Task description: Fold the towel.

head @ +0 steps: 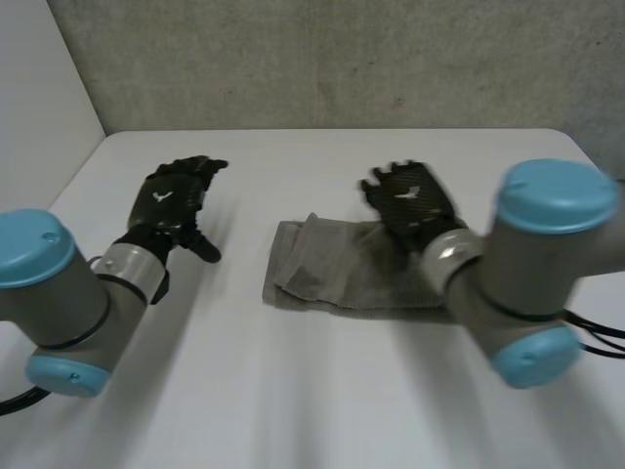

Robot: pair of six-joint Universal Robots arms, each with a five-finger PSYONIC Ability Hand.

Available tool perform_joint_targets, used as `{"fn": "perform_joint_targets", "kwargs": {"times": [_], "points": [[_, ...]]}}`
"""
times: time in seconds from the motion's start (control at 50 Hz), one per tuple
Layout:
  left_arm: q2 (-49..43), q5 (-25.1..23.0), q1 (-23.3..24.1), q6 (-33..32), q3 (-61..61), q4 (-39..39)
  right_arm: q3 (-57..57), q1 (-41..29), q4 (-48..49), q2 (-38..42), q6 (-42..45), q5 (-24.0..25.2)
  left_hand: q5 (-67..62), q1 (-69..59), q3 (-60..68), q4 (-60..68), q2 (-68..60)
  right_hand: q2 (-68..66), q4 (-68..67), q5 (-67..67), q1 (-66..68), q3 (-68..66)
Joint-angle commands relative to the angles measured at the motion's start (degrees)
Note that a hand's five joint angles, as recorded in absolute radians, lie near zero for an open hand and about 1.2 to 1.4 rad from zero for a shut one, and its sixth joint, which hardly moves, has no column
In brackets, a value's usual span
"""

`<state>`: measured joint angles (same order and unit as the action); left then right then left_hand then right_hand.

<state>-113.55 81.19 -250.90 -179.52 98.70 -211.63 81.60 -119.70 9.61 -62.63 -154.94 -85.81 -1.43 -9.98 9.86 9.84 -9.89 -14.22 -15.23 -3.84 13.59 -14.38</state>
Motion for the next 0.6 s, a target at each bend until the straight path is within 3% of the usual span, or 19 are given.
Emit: {"fn": "perform_joint_targets", "kwargs": {"times": [0.02,0.12,0.16,0.18,0.22,0.24,0.26,0.44,0.48,0.5,0.54,0.56,0.6], "points": [[-4.74,0.63,5.67,-4.08,-7.10,5.34,10.77,8.96,-3.63,-3.64,-4.32,3.54,-0.30,-1.75,1.87,1.89,-1.84,4.22,5.23,3.84,-3.59,4.38],[-9.31,1.68,9.01,-5.58,-12.72,10.26,16.13,13.97,-3.46,-2.76,-0.98,5.21,-0.30,-1.75,1.87,1.89,-1.84,1.95,2.96,1.57,-1.32,2.11],[-10.29,2.57,9.73,-5.76,-14.15,11.59,17.54,15.20,-2.15,-1.10,0.94,5.21,-0.30,-1.75,1.87,1.89,-1.84,-14.76,-13.75,-15.14,15.39,-14.60],[-10.64,3.61,10.16,-5.76,-14.84,12.29,17.54,15.20,-2.14,-1.09,0.95,5.21,-0.13,-1.58,1.70,1.72,-1.67,-14.87,-13.86,-15.25,15.50,-14.71],[-10.64,4.24,10.34,-5.76,-15.11,12.56,17.37,16.08,0.22,-0.04,1.91,4.69,-0.13,-1.58,1.70,1.72,-1.67,-47.16,-46.14,-47.53,47.78,-46.99],[-10.38,4.76,10.43,-5.76,-15.03,12.65,17.36,16.08,0.23,-0.04,1.92,4.68,0.04,-1.41,1.53,1.55,-1.51,-47.34,-46.32,-47.71,47.96,-47.17],[-10.38,4.77,10.43,-5.76,-15.03,12.65,17.02,16.43,1.28,-0.04,2.09,4.51,0.04,-1.41,1.53,1.55,-1.50,-65.60,-64.58,-65.97,66.22,-65.43],[-2.83,5.03,9.64,-5.23,-12.66,12.56,11.04,15.03,5.24,-2.94,10.88,1.43,0.54,-0.91,1.03,1.05,-1.00,-65.78,-64.77,-66.16,66.41,-65.62],[-1.15,5.12,9.46,-5.23,-12.39,12.56,6.14,8.13,4.90,-1.98,15.34,2.13,0.88,-0.57,0.69,0.71,-0.66,-65.78,-64.77,-66.16,66.41,-65.62],[0.24,5.12,9.11,-5.14,-12.13,12.56,6.12,8.08,4.89,-1.97,15.37,2.14,0.88,-0.57,0.69,0.71,-0.66,-65.78,-64.77,-66.16,66.41,-65.62],[1.49,5.20,8.49,-5.14,-11.95,12.56,0.34,-0.93,4.37,1.35,19.83,4.06,1.05,-0.40,0.52,0.54,-0.49,-65.78,-64.77,-66.16,66.41,-65.62],[2.71,5.20,7.80,-4.97,-11.60,12.56,0.31,-0.97,4.37,1.37,19.85,4.07,1.05,-0.40,0.52,0.54,-0.49,-65.78,-64.77,-66.16,66.41,-65.62],[3.68,5.64,7.18,-4.62,-11.16,12.47,-4.15,-6.66,3.41,5.04,24.40,7.83,1.05,-0.40,0.52,0.54,-0.49,-65.78,-64.77,-66.16,66.41,-65.62]]}}
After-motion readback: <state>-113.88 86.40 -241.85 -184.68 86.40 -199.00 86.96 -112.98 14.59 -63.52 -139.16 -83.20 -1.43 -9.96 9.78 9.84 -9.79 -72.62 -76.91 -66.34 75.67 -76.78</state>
